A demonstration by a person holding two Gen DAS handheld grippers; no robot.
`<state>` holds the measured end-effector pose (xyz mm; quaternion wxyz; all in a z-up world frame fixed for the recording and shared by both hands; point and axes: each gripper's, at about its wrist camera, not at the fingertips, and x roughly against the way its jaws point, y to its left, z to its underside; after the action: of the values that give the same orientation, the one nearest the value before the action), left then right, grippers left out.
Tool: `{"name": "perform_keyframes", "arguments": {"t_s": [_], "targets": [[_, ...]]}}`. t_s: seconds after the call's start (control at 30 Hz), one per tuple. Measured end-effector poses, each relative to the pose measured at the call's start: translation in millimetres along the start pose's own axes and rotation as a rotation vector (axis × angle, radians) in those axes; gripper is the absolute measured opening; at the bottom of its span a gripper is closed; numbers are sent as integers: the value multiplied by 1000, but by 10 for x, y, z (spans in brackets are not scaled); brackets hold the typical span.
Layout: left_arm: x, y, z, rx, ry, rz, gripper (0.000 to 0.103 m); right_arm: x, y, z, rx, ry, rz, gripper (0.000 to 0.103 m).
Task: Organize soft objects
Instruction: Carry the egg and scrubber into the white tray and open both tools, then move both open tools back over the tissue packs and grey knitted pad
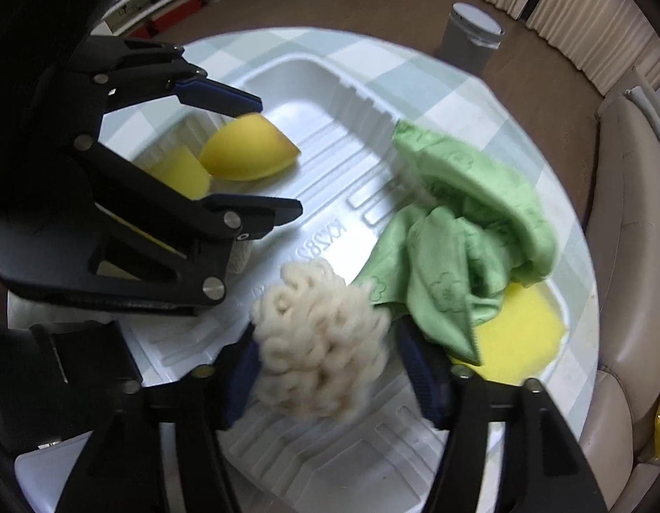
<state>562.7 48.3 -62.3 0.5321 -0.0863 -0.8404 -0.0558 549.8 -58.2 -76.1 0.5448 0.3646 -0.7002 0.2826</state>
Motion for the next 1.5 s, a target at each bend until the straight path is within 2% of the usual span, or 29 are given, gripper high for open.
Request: {"name": "perform_keyframes", "arguments": {"t_s": [0.2,0.37,0.5,0.6,0.63,0.8,0.9,0.93,1.0,1.07,1.17,1.23,1.27,1.33,1.5], "targets": [[441,126,23,24,-97,0,73,362,-88,62,-30,-89,0,72],[945,310,293,95,-188,35,75,812,-155,226,-67,-178,-13,72],[1369,292,825,99,-260,52,75,1261,-112,477,-99,-277,-45,74],[1640,213,1340,108,-308,77,80,1580,-32,821,-137,-379,-63,82],[1708,185,1515,114,-321,89,83,1669,-4,946,-152,-409,-69,83],[1912,9,2445,166,-362,110,89,1971,295,1811,-264,-562,-111,89],[1921,-116,2925,210,-368,131,89,1967,617,2309,-326,-632,-154,95],[1912,-186,3094,227,-371,134,89,1937,734,2446,-345,-646,-152,99],[1883,-321,3318,233,-364,152,89,1816,1008,2718,-385,-667,-146,101],[1841,-528,3515,192,-369,141,89,1608,1329,2945,-437,-654,-149,102],[1772,-797,3649,88,-354,96,89,1384,1750,3141,-483,-659,-100,102],[1782,-864,3631,44,-364,112,89,1243,2080,3197,-483,-661,-108,102],[1788,-850,3639,54,-369,140,89,1213,2210,3190,-466,-670,-105,102],[1768,-737,3671,115,-368,207,89,1140,2545,3110,-375,-679,-131,102],[1839,-584,3769,158,-394,250,89,894,3044,2843,-149,-638,-78,99]]}}
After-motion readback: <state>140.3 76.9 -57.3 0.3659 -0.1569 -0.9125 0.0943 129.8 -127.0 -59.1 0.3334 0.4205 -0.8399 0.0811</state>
